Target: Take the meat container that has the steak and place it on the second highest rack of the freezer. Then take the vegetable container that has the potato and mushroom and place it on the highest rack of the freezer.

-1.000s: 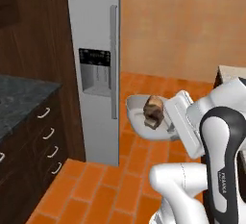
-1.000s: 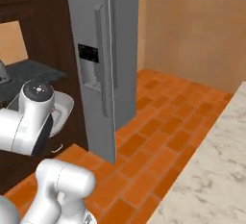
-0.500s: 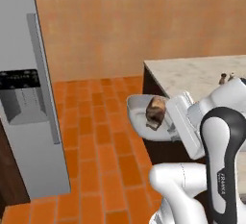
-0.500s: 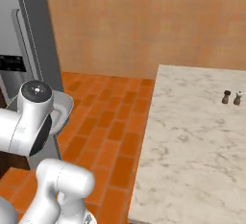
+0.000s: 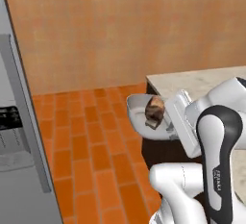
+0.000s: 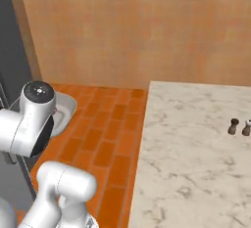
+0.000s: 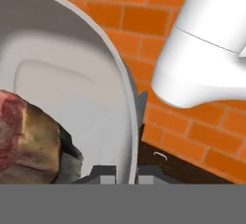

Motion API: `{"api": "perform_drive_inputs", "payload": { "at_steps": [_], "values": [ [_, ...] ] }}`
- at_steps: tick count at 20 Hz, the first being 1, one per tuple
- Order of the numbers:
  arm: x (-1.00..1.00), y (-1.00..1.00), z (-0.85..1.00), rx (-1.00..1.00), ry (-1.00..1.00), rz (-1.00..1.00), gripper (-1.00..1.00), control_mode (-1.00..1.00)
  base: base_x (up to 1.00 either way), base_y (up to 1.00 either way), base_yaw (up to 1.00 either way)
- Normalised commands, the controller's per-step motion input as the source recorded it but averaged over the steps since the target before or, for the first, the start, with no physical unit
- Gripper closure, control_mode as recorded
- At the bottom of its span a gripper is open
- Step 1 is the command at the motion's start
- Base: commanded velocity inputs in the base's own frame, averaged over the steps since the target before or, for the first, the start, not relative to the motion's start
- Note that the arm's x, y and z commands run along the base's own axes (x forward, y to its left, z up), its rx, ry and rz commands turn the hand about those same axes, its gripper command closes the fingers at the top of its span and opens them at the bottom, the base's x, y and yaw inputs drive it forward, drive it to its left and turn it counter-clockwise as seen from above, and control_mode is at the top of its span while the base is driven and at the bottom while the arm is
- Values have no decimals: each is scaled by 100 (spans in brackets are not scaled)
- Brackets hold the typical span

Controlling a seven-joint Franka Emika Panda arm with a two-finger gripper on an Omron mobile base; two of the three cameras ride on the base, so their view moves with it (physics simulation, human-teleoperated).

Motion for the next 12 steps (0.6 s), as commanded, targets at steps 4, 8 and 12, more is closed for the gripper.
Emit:
{"api": "perform_drive_inputs", "payload": {
  "at_steps": [4, 8, 12],
  "values": [
    [0, 0, 0, 0, 0, 0, 100, 100, 100, -5, 0],
    [0, 0, 0, 0, 0, 0, 100, 100, 100, -14, 7],
    [0, 0, 0, 0, 0, 0, 100, 100, 100, -15, 38]
  ]
}}
